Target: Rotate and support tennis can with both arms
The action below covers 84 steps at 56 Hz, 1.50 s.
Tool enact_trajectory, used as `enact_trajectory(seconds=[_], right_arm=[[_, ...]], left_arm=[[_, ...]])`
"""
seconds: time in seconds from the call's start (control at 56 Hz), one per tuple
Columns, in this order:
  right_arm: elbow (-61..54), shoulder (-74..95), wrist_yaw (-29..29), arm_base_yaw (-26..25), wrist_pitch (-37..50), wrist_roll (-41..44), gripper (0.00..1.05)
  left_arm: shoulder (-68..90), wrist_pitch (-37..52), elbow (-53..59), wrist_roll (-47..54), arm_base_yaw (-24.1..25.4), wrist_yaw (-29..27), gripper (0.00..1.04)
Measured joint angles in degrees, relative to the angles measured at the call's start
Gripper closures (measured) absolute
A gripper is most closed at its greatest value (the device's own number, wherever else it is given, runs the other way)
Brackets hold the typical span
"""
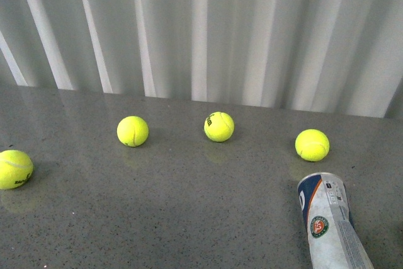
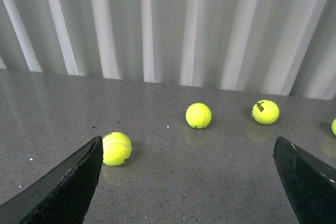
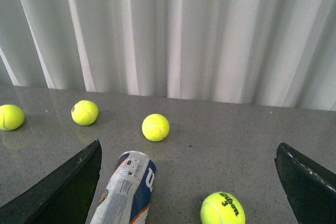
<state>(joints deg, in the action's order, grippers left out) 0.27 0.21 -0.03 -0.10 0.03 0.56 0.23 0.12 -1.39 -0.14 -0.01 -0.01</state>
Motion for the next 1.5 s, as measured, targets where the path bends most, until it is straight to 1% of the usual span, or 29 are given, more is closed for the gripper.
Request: enact_trajectory(seconds=[1.501], right_arm=[[0.0,0.0,0.0,0.0,0.0,0.0,0.07]], left_arm=[[0.0,0.0,0.0,0.0,0.0,0.0,0.07]])
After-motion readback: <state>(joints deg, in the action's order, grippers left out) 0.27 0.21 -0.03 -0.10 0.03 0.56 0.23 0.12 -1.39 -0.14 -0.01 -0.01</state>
